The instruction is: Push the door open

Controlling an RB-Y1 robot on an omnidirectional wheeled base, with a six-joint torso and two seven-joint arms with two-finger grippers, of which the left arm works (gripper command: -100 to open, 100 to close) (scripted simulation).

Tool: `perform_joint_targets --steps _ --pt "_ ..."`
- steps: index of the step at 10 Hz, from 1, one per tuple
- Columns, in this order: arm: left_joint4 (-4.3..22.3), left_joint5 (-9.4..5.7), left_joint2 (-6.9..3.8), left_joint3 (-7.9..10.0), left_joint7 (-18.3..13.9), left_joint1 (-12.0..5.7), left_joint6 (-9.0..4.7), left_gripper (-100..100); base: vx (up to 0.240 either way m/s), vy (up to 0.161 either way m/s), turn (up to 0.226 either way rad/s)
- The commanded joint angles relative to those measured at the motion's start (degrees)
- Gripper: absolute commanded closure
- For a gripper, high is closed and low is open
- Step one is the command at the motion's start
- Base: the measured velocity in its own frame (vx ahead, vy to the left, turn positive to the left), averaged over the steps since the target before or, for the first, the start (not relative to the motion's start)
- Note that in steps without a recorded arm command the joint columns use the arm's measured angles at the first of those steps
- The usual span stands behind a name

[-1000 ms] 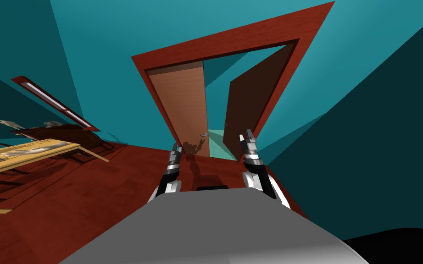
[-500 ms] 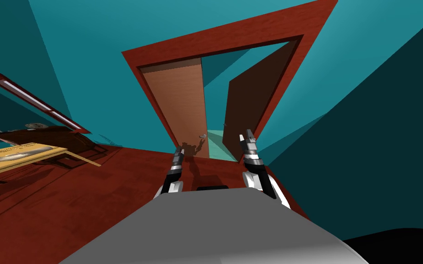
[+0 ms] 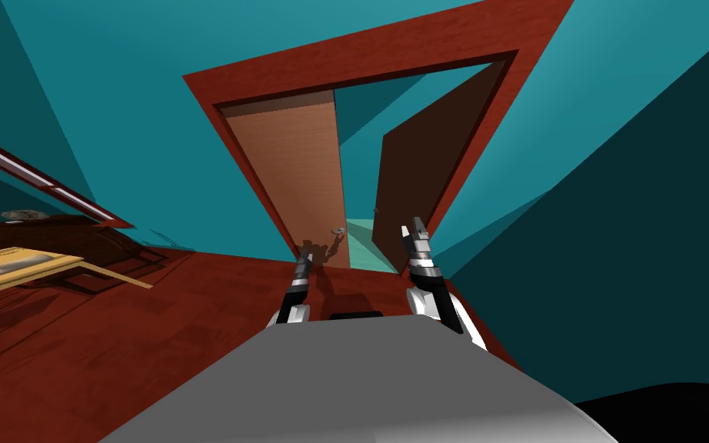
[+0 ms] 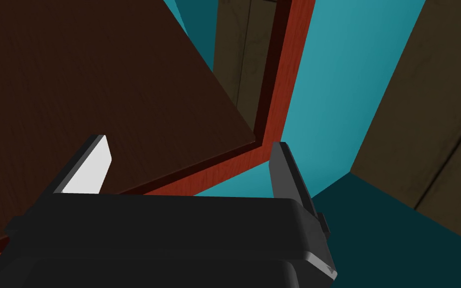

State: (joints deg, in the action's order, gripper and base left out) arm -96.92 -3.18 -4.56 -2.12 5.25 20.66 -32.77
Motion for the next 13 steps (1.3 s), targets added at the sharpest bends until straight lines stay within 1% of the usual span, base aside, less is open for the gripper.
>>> perform_joint_targets --steps 1,5,13 --pt "2.6 0.11 0.04 -0.41 -0.2 -0.49 -0.82 -100 0.098 0.025 -0.05" --pt "8.8 0.28 0.11 -1.14 -0.8 -2.25 -2.22 -100 0.093 0.029 -0.043" --pt "20.6 0.6 0.75 -2.53 -2.0 -5.57 -4.85 -100 0.096 0.021 -0.047"
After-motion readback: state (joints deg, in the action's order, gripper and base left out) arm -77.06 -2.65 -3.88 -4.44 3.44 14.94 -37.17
